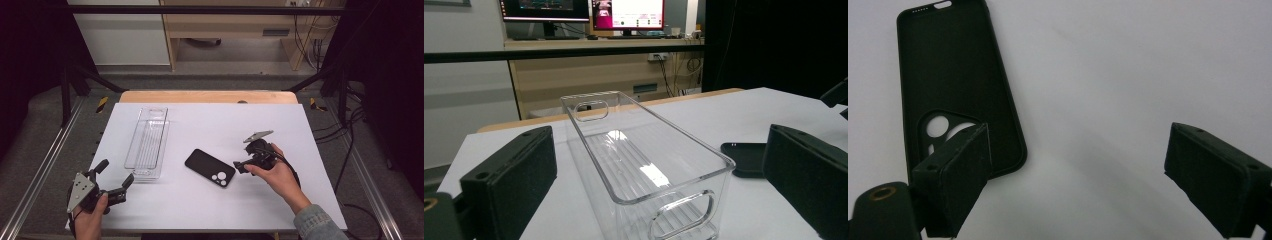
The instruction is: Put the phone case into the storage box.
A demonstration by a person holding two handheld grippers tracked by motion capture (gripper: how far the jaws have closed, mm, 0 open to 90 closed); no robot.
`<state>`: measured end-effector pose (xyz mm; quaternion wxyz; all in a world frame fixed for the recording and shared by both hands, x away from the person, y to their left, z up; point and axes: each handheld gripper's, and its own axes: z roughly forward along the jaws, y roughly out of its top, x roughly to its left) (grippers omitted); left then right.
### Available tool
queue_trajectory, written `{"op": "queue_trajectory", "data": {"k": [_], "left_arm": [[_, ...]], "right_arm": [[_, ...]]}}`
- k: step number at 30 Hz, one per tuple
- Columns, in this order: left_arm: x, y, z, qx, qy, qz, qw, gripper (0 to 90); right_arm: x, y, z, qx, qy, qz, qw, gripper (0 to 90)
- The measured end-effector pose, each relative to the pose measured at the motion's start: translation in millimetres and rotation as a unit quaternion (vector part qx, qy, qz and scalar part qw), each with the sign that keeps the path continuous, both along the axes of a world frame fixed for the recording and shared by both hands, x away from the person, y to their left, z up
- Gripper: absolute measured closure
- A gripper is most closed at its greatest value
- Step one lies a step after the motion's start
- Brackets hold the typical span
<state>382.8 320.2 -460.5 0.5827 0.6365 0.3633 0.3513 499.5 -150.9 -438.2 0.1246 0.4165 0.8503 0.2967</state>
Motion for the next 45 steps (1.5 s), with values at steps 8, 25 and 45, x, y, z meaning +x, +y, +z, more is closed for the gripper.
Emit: {"op": "queue_trajectory", "data": {"k": [8, 25, 45], "left_arm": [[1.1, 0.0, -0.7, -0.001, 0.003, 0.0, 1.0, 0.5], [1.2, -1.2, -0.6, 0.0, 0.003, -0.005, 1.0, 0.4], [1.7, -2.1, -0.7, 0.003, 0.003, -0.01, 0.9999, 0.4]], "right_arm": [[4.8, 7.1, -2.7, 0.016, 0.032, 0.013, 0.9993, 15.1], [10.6, 13.9, -11.8, 0.006, 0.056, 0.028, 0.998, 24.6], [11.1, 25.7, -18.4, -0.011, 0.062, 0.064, 0.996, 64.9]]}}
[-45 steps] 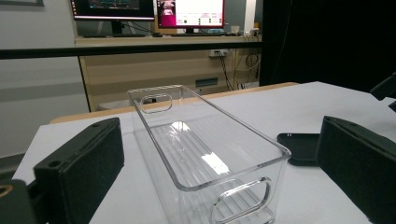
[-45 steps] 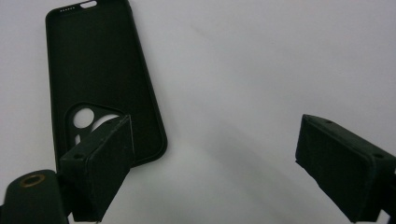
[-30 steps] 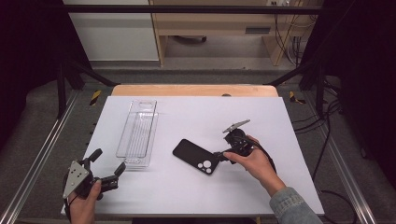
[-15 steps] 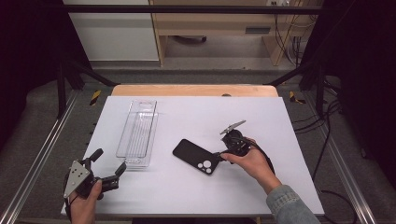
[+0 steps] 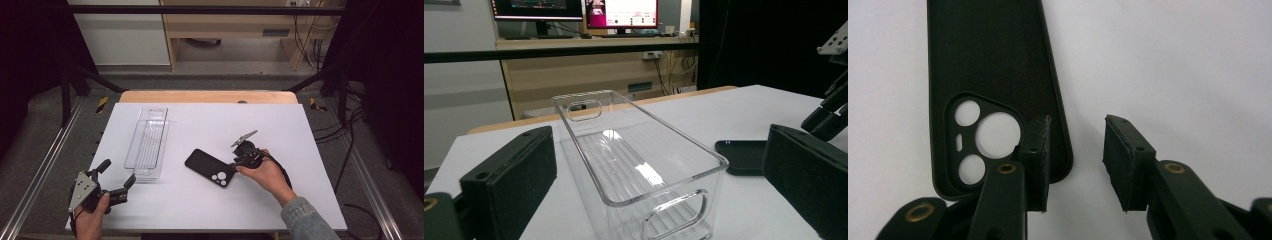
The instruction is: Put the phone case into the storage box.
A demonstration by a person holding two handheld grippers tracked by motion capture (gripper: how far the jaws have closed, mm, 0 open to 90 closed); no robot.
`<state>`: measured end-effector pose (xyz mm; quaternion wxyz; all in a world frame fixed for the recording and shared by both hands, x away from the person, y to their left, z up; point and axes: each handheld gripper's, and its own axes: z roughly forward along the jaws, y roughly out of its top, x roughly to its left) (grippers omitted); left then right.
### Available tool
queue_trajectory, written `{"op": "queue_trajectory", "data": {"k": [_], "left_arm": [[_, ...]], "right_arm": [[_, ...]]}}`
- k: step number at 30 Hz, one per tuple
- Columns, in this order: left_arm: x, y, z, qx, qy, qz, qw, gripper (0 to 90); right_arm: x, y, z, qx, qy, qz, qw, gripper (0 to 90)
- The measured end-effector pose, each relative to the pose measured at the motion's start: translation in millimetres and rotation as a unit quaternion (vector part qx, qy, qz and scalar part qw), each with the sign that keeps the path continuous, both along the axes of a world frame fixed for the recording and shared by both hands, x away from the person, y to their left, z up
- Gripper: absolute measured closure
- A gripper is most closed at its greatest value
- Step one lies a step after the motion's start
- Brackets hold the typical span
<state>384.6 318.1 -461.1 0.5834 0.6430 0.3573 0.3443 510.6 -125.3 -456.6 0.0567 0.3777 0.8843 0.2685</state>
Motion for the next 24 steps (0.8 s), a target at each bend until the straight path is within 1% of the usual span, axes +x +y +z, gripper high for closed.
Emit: {"op": "queue_trajectory", "data": {"k": [1, 2, 5, 10, 11, 16, 24], "left_arm": [[0.0, 0.0, 0.0, 0.0, 0.0, 0.0, 1.0, 0.5], [0.3, 0.0, -0.1, 0.0, 0.001, 0.0, 1.0, 0.5], [0.3, -0.2, -0.1, 0.001, 0.001, -0.001, 1.0, 0.4], [0.6, 0.0, 0.0, 0.004, 0.001, 0.0, 1.0, 0.5], [0.8, 0.3, -0.1, 0.004, 0.002, 0.001, 1.0, 0.5], [0.2, 0.1, 0.2, 0.004, 0.002, 0.001, 1.0, 0.5], [0.7, 0.1, 0.1, 0.005, 0.002, 0.0, 1.0, 0.5]], "right_arm": [[0.0, 0.0, 0.0, 0.0, 0.0, 0.0, 1.0, 64.9], [0.2, 1.2, -0.4, 0.0, 0.002, -0.002, 1.0, 67.4], [0.9, 2.2, -1.2, -0.003, 0.002, 0.001, 1.0, 71.0], [1.1, 4.4, -2.9, -0.007, 0.005, 0.005, 0.9999, 74.1], [1.2, 5.4, -3.8, -0.008, 0.01, 0.003, 0.9999, 74.9], [1.3, 5.7, -3.8, -0.009, 0.01, 0.001, 0.9999, 76.1], [1.3, 7.7, -4.5, -0.01, 0.011, 0.007, 0.9999, 77.0]]}}
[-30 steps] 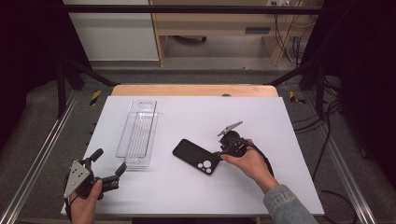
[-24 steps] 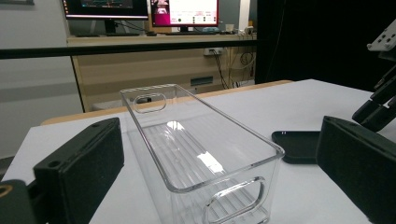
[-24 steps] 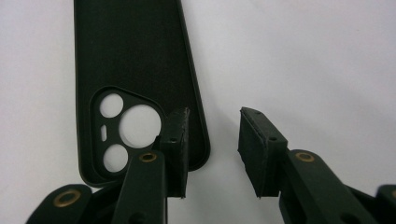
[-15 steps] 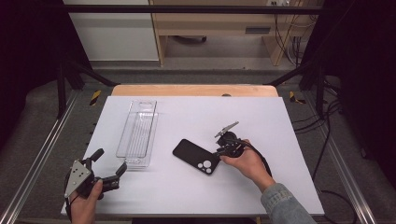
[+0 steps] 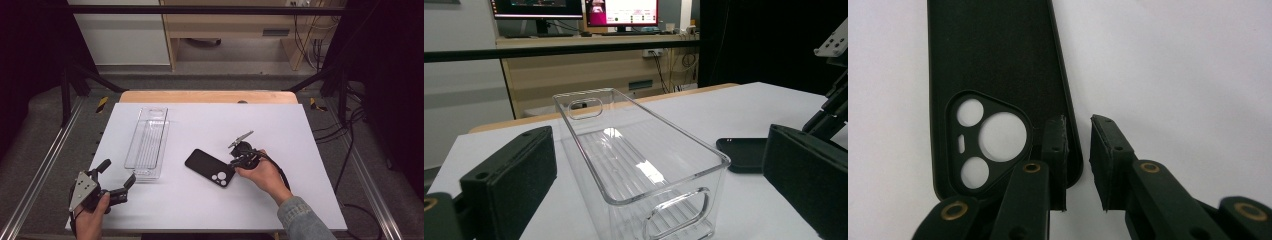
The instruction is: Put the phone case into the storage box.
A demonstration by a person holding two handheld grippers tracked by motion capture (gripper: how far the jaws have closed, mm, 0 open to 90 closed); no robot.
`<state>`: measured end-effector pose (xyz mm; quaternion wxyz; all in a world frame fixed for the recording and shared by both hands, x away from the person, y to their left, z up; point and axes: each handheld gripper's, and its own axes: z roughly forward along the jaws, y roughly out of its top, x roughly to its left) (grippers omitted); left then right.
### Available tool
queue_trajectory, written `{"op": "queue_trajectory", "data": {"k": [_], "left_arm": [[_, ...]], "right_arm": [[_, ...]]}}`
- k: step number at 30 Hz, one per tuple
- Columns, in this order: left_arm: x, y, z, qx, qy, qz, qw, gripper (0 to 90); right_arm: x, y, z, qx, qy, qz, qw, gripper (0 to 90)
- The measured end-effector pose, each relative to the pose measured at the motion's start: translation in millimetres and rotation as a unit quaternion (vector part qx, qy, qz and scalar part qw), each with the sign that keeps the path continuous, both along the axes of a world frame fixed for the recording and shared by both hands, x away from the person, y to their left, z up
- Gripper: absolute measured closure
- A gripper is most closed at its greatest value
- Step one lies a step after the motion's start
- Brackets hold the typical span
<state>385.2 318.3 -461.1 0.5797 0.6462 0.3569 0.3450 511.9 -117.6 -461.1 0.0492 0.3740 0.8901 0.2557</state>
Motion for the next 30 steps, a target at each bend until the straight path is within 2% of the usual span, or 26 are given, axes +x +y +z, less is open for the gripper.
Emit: {"op": "queue_trajectory", "data": {"k": [14, 30], "left_arm": [[0.3, -0.5, -0.2, 0.001, 0.002, -0.003, 1.0, 0.7], [0.6, -0.7, -0.2, 0.001, 0.002, -0.002, 1.0, 0.9]], "right_arm": [[2.2, 1.3, -3.7, -0.004, 0.0, 0.002, 1.0, 78.8], [2.6, 2.2, -4.4, -0.009, -0.005, 0.023, 0.9997, 83.7]]}}
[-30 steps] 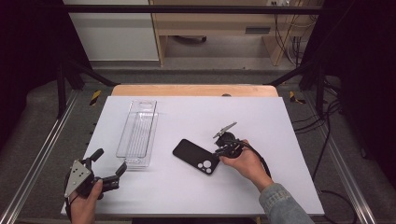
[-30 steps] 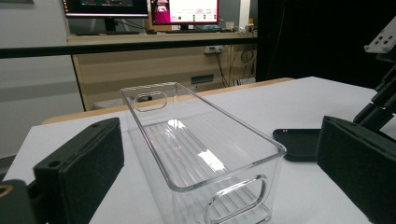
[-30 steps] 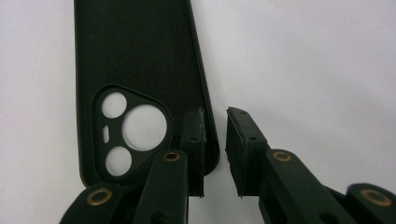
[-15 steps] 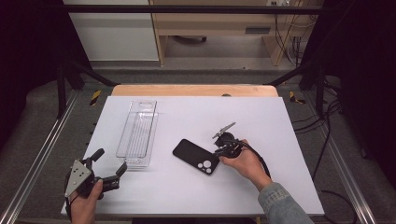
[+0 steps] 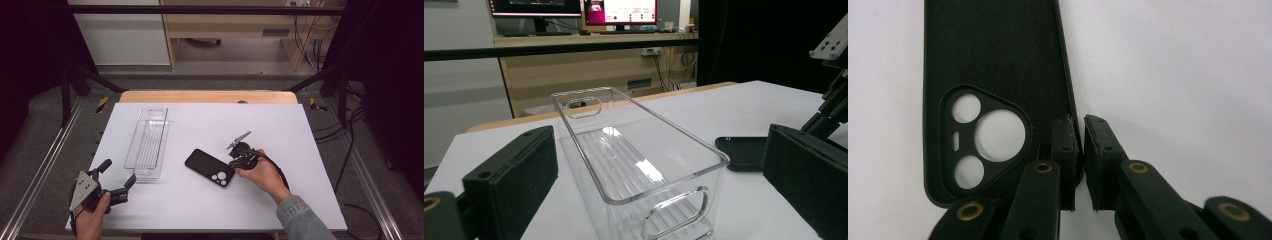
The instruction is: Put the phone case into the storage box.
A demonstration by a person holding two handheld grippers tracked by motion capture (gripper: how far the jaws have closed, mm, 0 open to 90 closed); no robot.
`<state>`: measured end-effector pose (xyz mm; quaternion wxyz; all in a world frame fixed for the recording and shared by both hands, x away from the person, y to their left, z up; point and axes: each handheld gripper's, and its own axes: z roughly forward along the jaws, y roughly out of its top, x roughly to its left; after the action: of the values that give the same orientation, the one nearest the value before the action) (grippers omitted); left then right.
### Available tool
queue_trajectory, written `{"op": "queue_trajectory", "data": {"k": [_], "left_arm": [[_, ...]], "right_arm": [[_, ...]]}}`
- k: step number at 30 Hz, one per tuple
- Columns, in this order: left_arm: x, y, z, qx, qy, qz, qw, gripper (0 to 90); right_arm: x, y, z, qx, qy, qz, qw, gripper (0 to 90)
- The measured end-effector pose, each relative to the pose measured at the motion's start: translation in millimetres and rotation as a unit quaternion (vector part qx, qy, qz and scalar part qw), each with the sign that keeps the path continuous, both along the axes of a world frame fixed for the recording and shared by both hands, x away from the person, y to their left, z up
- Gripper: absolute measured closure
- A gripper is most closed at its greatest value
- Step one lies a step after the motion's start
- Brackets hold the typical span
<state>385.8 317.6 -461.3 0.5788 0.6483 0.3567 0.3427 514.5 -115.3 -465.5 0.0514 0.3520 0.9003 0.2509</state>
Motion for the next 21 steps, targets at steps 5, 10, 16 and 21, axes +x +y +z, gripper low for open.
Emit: {"op": "queue_trajectory", "data": {"k": [5, 10, 16, 21], "left_arm": [[-0.1, 0.3, 0.1, 0.0, 0.0, 0.001, 1.0, 0.9], [-0.1, 0.3, 0.1, 0.0, 0.0, 0.001, 1.0, 1.0], [-0.1, 0.4, 0.2, 0.0, -0.001, 0.001, 1.0, 1.0], [-0.1, 0.4, 0.2, 0.0, -0.001, 0.001, 1.0, 1.0]], "right_arm": [[-0.2, 0.4, -0.4, -0.002, -0.003, 0.004, 1.0, 84.4], [-0.5, 0.4, -0.8, -0.006, -0.007, 0.007, 0.9999, 86.3], [-0.3, 0.4, -1.7, -0.008, -0.009, 0.013, 0.9999, 87.0], [-0.7, 0.4, -1.6, -0.009, -0.012, 0.017, 0.9998, 87.7]]}}
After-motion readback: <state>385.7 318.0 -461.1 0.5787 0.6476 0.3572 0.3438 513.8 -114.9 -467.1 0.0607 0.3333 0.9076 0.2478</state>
